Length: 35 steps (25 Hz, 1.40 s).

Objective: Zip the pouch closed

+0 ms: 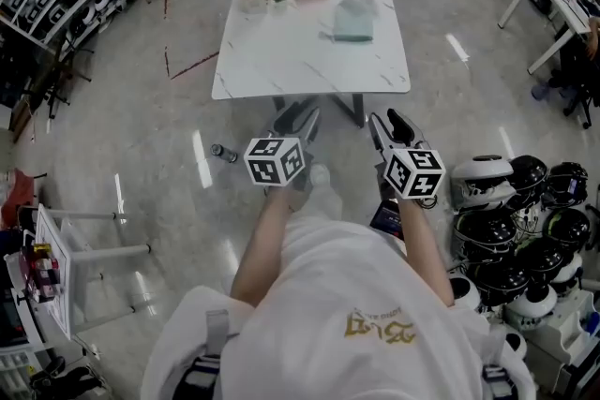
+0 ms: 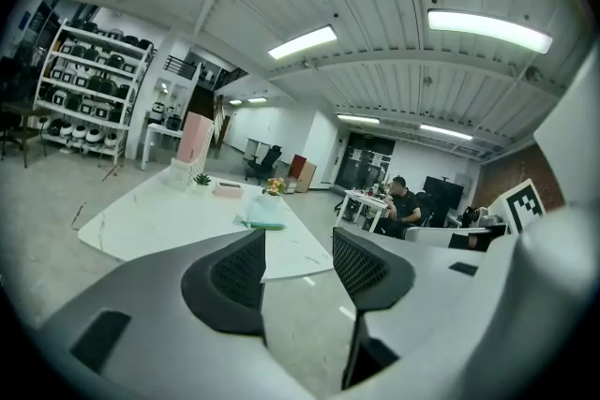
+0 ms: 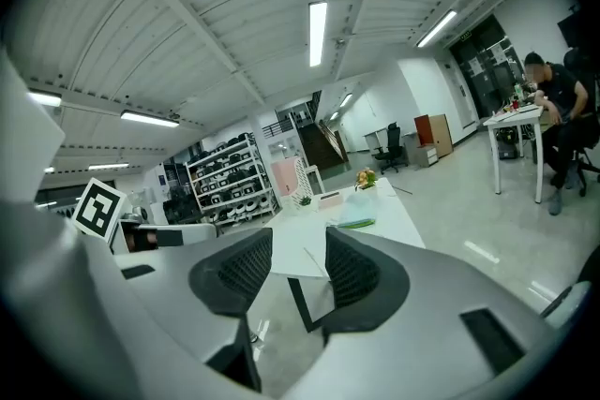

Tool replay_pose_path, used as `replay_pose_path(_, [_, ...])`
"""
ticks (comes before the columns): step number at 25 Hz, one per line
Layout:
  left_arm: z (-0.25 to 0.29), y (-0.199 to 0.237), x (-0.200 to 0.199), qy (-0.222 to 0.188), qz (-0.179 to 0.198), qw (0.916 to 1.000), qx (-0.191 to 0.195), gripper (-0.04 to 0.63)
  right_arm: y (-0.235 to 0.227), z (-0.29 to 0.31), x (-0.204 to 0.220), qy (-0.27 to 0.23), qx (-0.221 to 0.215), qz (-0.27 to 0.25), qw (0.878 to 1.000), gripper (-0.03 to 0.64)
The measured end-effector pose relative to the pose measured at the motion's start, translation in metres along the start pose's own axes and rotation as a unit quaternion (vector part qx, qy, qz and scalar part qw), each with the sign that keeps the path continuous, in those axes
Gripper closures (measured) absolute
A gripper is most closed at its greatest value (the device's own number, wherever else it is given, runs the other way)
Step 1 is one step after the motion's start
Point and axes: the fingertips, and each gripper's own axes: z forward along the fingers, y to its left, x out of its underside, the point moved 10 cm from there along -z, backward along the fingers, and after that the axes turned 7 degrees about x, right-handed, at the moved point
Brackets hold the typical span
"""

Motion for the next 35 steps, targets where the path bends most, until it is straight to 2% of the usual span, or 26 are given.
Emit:
replay_pose_path(5, [0.033,0.03,-0.003,0.01,-0.013,0.9999,0.002,0.37,-0.009,0.039,0.002,0.015,0.007,-0.002,1.0,0.442])
replay_pose_path(11, [0.104,0.09,-0.022,0.024,-0.028,0.9993,0.011,0.37,-0.034,0.12,-0.007,0.046,0.029,-0.008,0.998,0.442])
replay_pose_path(17, [0.18,0.148,-0.048,0.055,-0.045,0.997,0.03,0.366,-0.053,0.202,-0.03,0.07,0.05,-0.018,0.996,0.442])
replay_pose_path(21, [0.226,0.182,-0.061,0.079,-0.043,0.9951,0.041,0.365,-0.063,0.249,-0.037,0.087,0.059,-0.013,0.994,0.442])
replay_pose_path(30, [0.284,0.235,-0.063,0.148,-0.031,0.9867,0.061,0.364,-0.07,0.317,-0.027,0.13,0.066,-0.005,0.989,0.445])
replay_pose_path(35, [0.305,0.252,-0.051,0.198,-0.014,0.9774,0.073,0.369,-0.069,0.341,-0.012,0.16,0.057,-0.001,0.985,0.459])
